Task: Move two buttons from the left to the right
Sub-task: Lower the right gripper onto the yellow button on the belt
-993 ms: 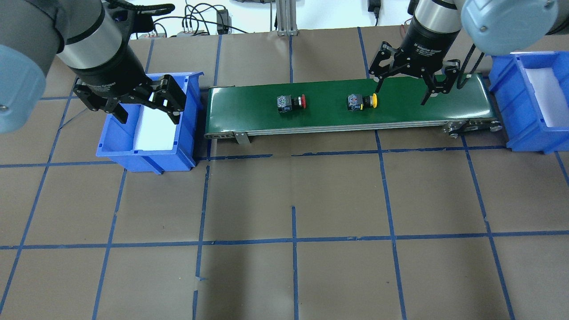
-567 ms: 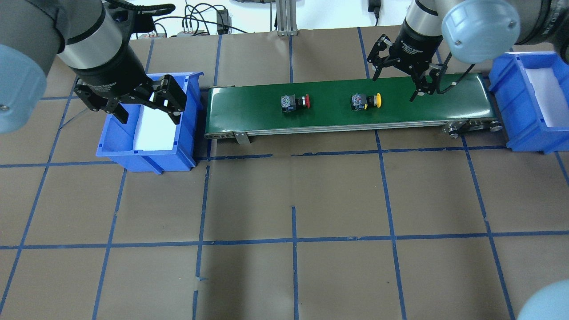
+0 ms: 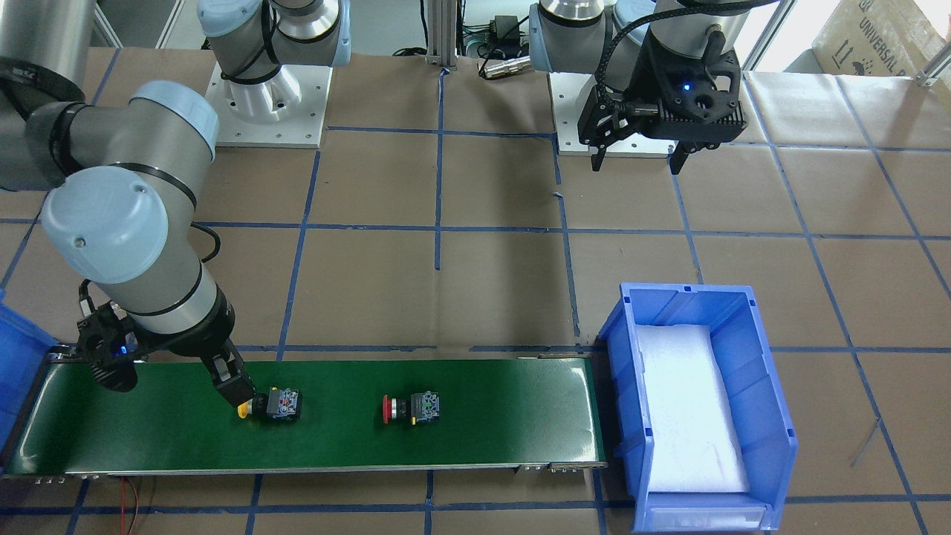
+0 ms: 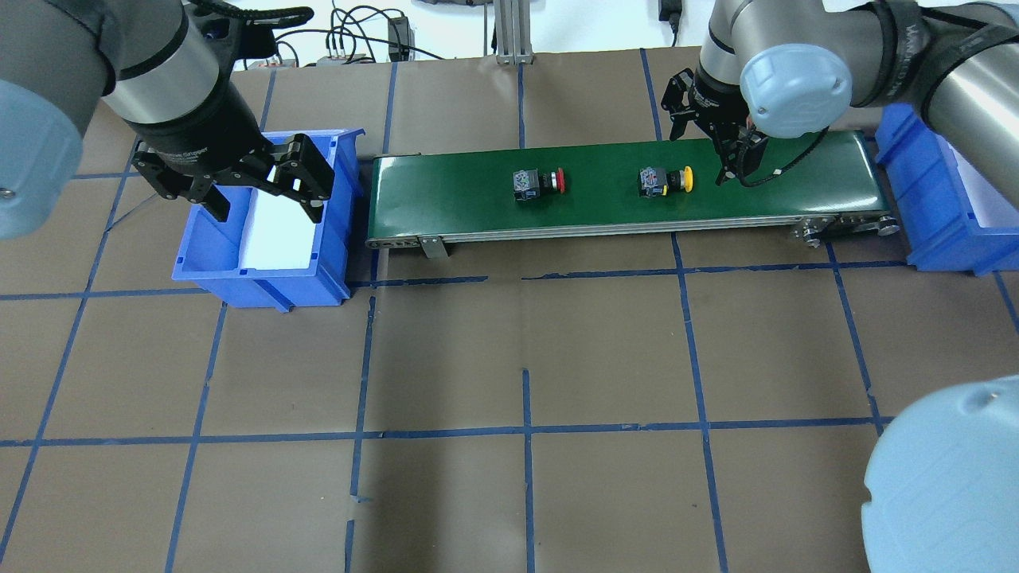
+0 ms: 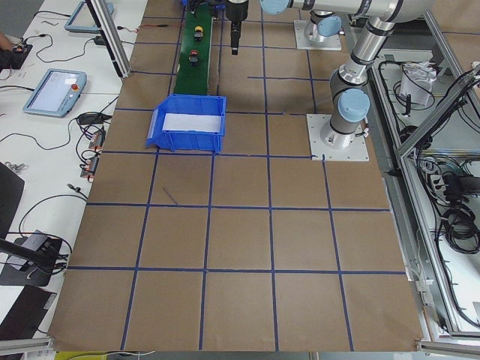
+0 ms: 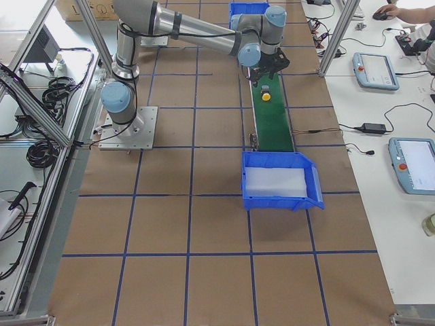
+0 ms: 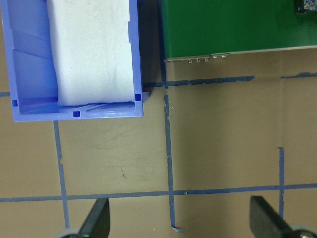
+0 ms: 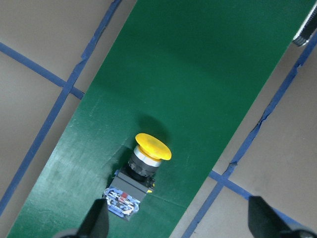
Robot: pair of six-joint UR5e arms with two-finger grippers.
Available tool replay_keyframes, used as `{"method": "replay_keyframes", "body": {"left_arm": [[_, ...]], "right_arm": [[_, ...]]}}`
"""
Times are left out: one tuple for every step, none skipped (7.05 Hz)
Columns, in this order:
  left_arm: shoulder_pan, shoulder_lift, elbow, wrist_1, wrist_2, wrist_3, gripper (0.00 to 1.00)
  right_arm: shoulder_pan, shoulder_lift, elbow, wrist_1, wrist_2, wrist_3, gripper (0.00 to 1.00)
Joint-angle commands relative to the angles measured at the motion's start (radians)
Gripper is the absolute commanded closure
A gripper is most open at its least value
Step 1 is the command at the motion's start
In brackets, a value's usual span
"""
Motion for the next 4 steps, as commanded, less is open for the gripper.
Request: {"method": "replay_keyframes", "body": {"left_arm": [[0.000, 0.000, 0.000, 0.001, 0.000, 0.000, 0.00], [0.000, 0.000, 0.000, -0.001, 0.000, 0.000, 0.00], [0.000, 0.000, 0.000, -0.001, 0.000, 0.000, 0.00], [0.000, 0.000, 0.000, -0.001, 0.000, 0.000, 0.00]], "right_arm": [[0.007, 0.046, 0.002, -0.063, 0.002, 0.069, 0.01], [0.005, 0.078, 0.003, -0.116, -0.001, 0.078, 0.01], [0.005, 0.089, 0.004, -0.117, 0.001, 0.098, 0.01], [0.007, 0.092, 0.009, -0.112, 0.004, 0.100, 0.01]]}}
